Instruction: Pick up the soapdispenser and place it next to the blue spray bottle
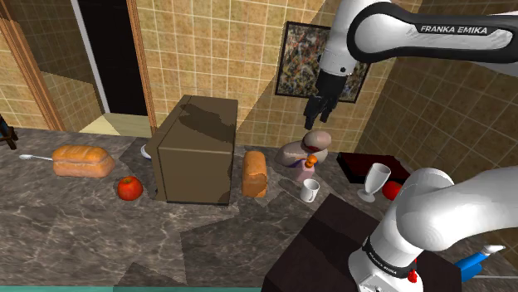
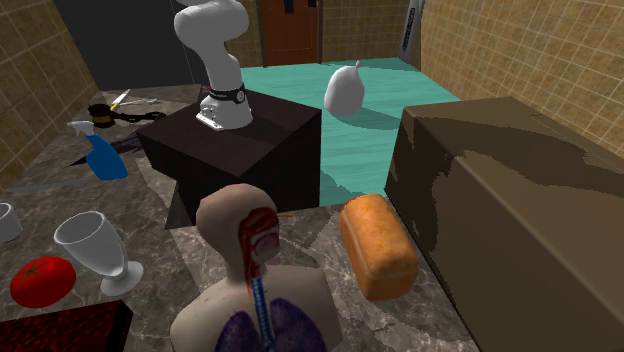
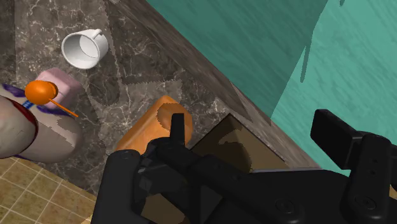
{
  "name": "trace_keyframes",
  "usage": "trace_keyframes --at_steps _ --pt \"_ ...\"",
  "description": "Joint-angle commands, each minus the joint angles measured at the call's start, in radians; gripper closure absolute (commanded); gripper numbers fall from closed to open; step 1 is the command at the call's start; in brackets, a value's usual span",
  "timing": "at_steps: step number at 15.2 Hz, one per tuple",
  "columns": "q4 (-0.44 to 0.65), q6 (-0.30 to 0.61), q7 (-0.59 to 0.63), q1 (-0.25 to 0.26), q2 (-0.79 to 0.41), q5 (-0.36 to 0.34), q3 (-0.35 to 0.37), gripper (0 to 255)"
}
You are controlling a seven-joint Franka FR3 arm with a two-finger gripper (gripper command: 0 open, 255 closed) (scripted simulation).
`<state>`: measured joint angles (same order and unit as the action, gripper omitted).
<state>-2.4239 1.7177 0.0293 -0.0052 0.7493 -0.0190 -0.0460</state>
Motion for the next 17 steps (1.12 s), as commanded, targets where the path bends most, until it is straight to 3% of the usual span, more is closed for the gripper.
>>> trace_keyframes --at_steps 1,9,17 --pt "0.0 0.0 0.0 0.0 0.0 0.0 0.0 0" --pt "-0.167 0.266 -0.088 -0.07 -0.053 -0.085 -0.11 0" --pt "-0.248 0.565 -0.183 -0.133 -0.221 -0.151 -0.24 0"
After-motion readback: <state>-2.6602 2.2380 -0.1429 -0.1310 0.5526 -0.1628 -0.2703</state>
